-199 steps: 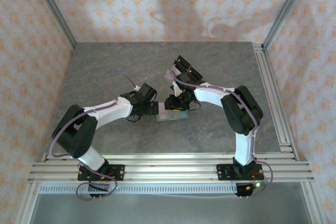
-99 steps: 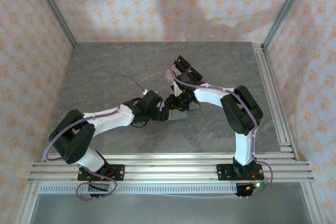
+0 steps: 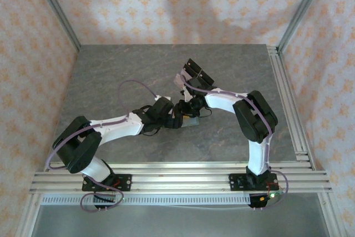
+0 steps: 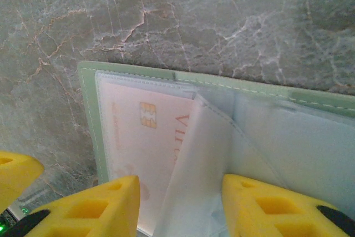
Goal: Put the credit cards into the card holder
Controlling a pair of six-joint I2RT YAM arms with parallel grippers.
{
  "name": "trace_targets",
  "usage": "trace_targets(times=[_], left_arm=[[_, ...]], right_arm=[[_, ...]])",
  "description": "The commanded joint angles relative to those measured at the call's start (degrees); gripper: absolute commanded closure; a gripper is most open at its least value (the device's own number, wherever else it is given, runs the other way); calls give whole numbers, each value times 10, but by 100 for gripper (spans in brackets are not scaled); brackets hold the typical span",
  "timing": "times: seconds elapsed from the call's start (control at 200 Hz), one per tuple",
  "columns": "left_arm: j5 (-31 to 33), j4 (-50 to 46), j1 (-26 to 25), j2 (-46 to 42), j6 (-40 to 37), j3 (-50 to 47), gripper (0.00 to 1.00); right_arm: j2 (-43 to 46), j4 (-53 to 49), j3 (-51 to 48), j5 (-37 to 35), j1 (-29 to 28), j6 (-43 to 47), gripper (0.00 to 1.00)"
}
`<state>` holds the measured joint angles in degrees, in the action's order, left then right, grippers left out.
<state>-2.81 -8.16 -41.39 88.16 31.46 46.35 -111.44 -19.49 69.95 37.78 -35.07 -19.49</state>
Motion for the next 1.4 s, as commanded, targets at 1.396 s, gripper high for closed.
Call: trace_targets(times=[1.396], left_arm=[[41,5,-8,14,10,-23,1]], right_arm=[[56,70,-48,26,19,-82,50]])
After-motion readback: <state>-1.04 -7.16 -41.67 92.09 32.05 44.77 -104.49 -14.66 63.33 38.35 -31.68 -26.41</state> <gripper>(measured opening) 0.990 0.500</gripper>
